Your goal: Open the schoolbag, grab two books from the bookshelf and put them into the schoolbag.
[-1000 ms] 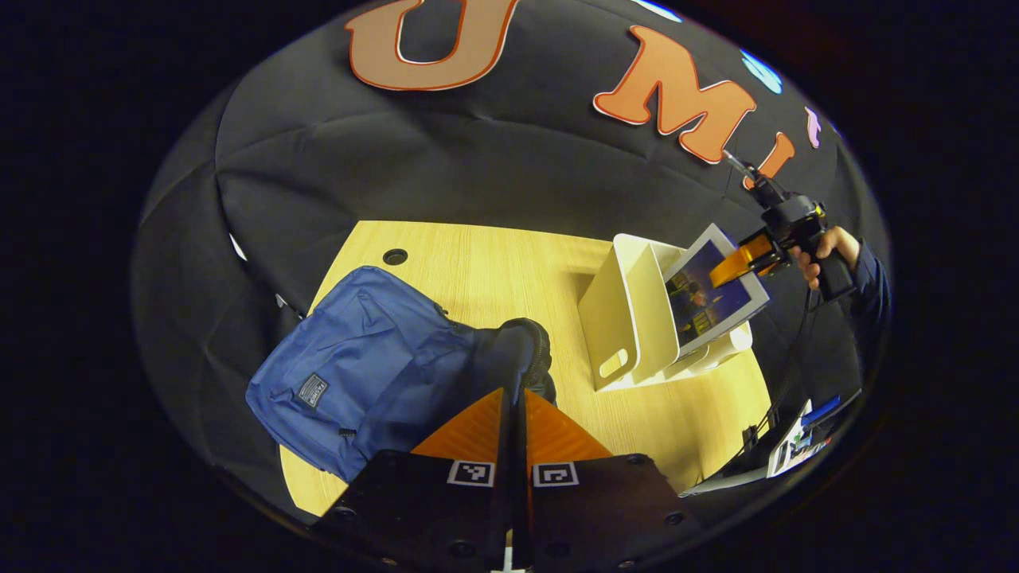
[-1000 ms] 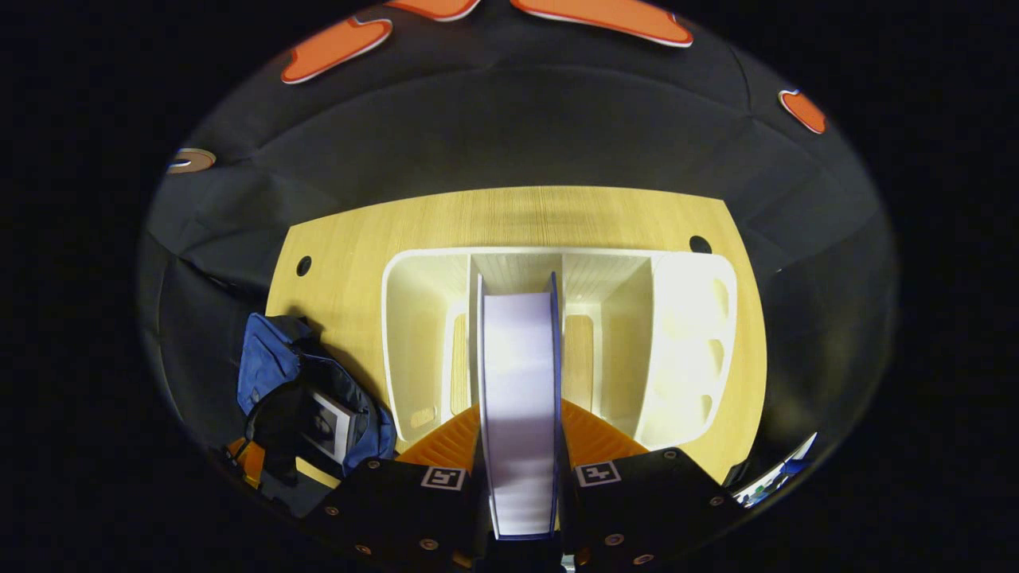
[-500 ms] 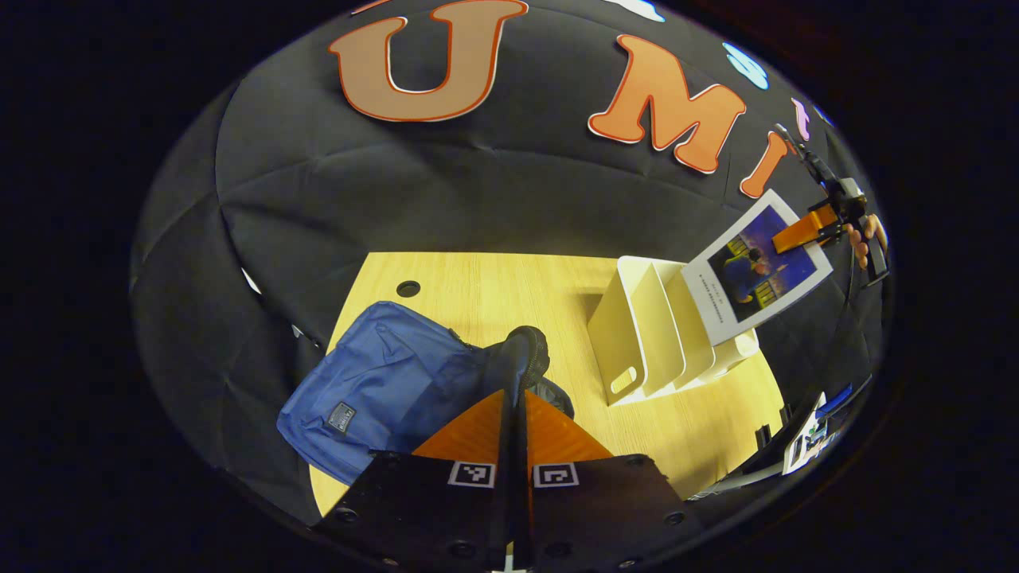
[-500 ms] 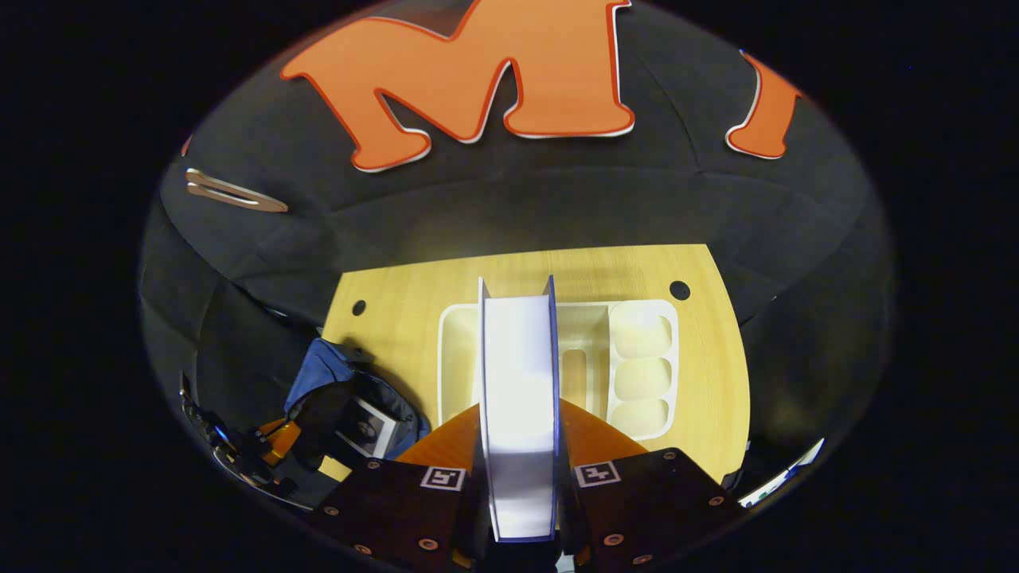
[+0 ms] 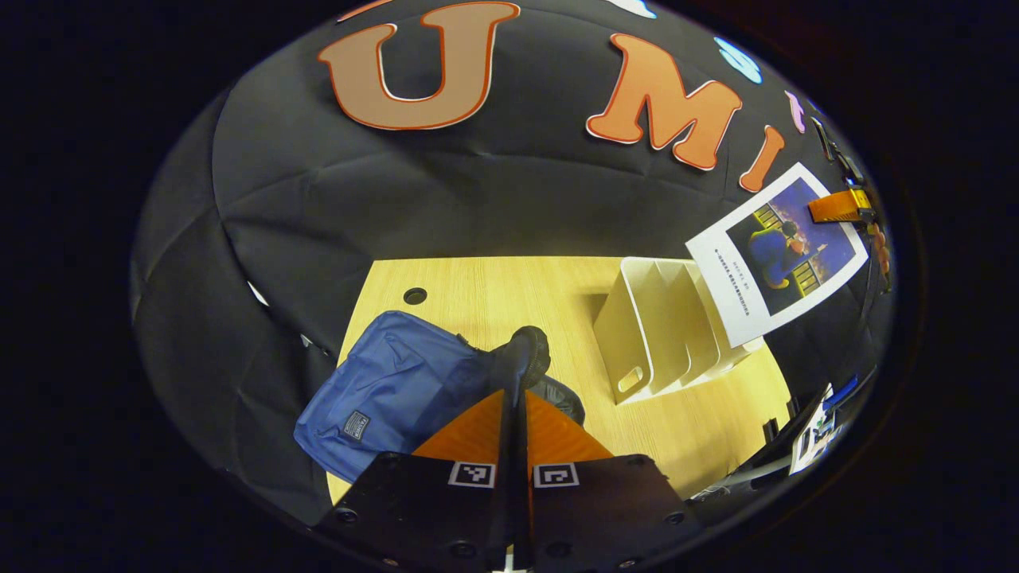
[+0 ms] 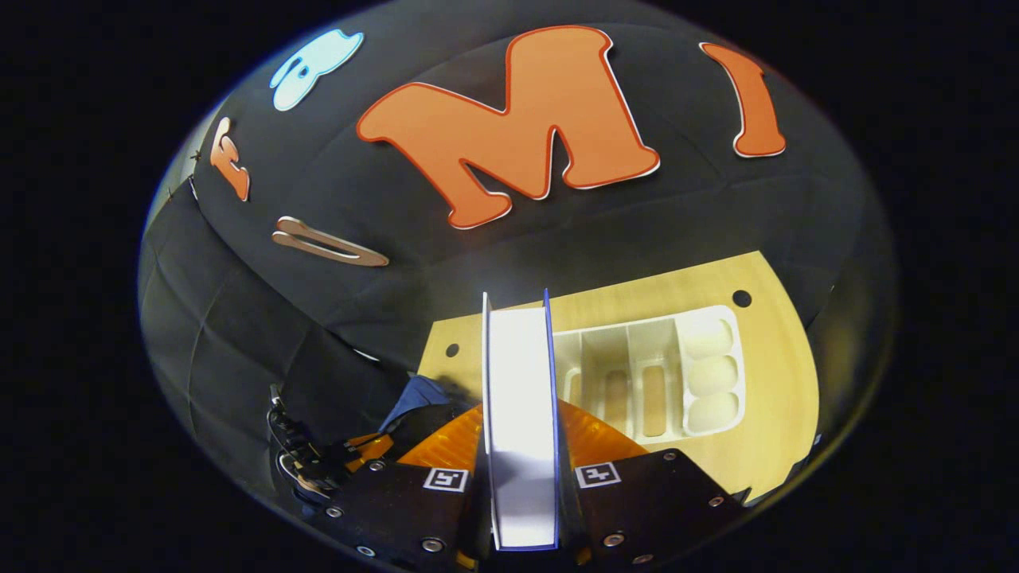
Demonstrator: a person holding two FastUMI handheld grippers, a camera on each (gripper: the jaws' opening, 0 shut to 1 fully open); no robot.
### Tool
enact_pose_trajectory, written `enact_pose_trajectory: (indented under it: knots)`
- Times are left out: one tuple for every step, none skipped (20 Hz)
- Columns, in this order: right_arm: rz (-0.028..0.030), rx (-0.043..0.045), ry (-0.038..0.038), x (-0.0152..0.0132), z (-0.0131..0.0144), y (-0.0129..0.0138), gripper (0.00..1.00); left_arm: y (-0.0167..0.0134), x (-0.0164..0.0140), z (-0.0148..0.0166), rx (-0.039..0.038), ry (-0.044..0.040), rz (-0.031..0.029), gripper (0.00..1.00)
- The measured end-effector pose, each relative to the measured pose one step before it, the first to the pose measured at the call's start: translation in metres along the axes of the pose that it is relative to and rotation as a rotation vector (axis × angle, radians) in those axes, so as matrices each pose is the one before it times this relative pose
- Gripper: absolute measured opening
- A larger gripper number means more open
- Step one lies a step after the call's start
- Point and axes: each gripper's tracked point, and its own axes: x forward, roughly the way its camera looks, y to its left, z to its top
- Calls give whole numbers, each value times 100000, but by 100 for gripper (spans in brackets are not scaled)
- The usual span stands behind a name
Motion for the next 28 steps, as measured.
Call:
enact_pose_trajectory:
  knots:
    - [3101,826,901,554,-1187,685,34,-38,72,75,561,264,169,4]
    - [3308,2016,839,889,-1196,612,34,68,96,132,329,87,355,3]
    - [3106,3046,2205,1125,-1379,539,34,45,57,135,467,190,16,4]
    - [2671,3611,2434,1052,-1376,373,34,132,-103,109,712,-47,224,3]
    - [2341,1790,2500,1291,-1363,161,34,68,-49,36,454,26,67,3]
    - [1312,1571,1391,1104,-1111,327,34,39,-85,-23,386,-62,257,4]
    - [1083,543,1338,999,-1012,191,34,136,-28,16,67,29,163,4]
    - [872,854,1017,910,-936,263,34,117,-37,21,5,-11,309,3]
    - [1133,472,1606,752,-911,442,34,63,-73,52,-93,-16,104,4]
    - [1323,1008,969,832,-765,460,34,-17,79,11,-53,-43,-29,4]
    - [1499,968,559,843,-805,430,34,-85,-41,-40,-151,50,-181,4]
    - [1102,1811,239,873,-748,224,34,-3,66,20,-192,-200,-78,4]
    - [672,1522,937,928,-766,49,34,-39,-41,-16,-237,113,-26,4]
    - [5,2143,229,1122,-787,55,34,28,-21,35,197,23,-5,4]
    - [-235,2152,34,1209,-725,-241,34,89,46,-104,377,194,35,4]
    - [-30,3224,6,926,-712,-260,34,240,-46,162,194,-453,401,4]
    - [347,3226,-222,978,-678,-174,34,98,-20,100,-127,-77,207,4]
    - [-328,2520,-1162,833,-591,-335,34,25,84,-72,-273,-85,-13,4]
    - [-972,1881,-1350,593,-565,-468,34,-9,-11,-73,-299,246,-287,4]
    - [-439,2013,-1840,663,-286,-293,34,-108,43,-37,-176,388,-444,4]
    - [-807,2377,-1927,755,-98,-178,34,-40,41,17,119,25,-227,4]
    - [-711,2648,-2350,747,-122,-364,34,-46,20,110,390,-209,40,4]
    - [-243,2990,-1360,884,-323,-162,34,-61,-21,1,458,72,-121,4]
    - [72,2567,-646,776,-386,-82,34,-78,-57,22,308,287,-149,4]
    - [-283,2224,-537,831,-782,190,34,-58,-87,-35,370,100,-295,4]
    - [16,1435,259,525,-657,239,34,-20,-19,-38,454,601,-410,4]
    - [-107,563,-401,577,-543,299,34,-180,-160,109,571,16,-386,4]
    - [104,-655,42,740,-534,167,34,-150,-164,19,830,361,-456,4]
